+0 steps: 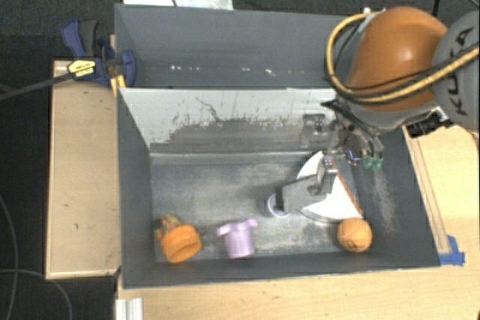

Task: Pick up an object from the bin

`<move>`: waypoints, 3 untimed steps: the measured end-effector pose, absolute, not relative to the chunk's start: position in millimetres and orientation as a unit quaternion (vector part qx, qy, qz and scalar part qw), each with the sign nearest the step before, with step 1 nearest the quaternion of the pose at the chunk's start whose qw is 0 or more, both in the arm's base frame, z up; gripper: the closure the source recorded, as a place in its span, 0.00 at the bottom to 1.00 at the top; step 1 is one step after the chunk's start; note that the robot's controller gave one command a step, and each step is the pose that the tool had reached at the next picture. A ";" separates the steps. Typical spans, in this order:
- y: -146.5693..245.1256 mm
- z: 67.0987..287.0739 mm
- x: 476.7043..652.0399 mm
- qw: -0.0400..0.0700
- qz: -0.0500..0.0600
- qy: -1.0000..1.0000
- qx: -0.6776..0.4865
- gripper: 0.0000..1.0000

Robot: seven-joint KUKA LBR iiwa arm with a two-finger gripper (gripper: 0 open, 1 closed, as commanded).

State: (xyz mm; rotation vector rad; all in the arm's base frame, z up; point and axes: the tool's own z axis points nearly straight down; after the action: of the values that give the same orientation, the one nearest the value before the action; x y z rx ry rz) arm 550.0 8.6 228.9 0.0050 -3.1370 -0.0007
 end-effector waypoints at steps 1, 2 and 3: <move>8.6 233.3 551.4 -0.002 0.000 -1.000 0.002 0.00; 10.1 186.9 552.9 -0.005 0.000 -1.000 0.020 0.00; 3.0 198.8 534.8 0.006 -0.001 -1.000 0.007 0.00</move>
Offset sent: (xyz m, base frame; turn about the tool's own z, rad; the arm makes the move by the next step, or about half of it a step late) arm 0.0000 0.0046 -0.1506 -0.1227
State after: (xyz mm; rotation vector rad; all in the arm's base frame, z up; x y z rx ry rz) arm 534.8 3.0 198.8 0.0222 -3.1287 -0.0018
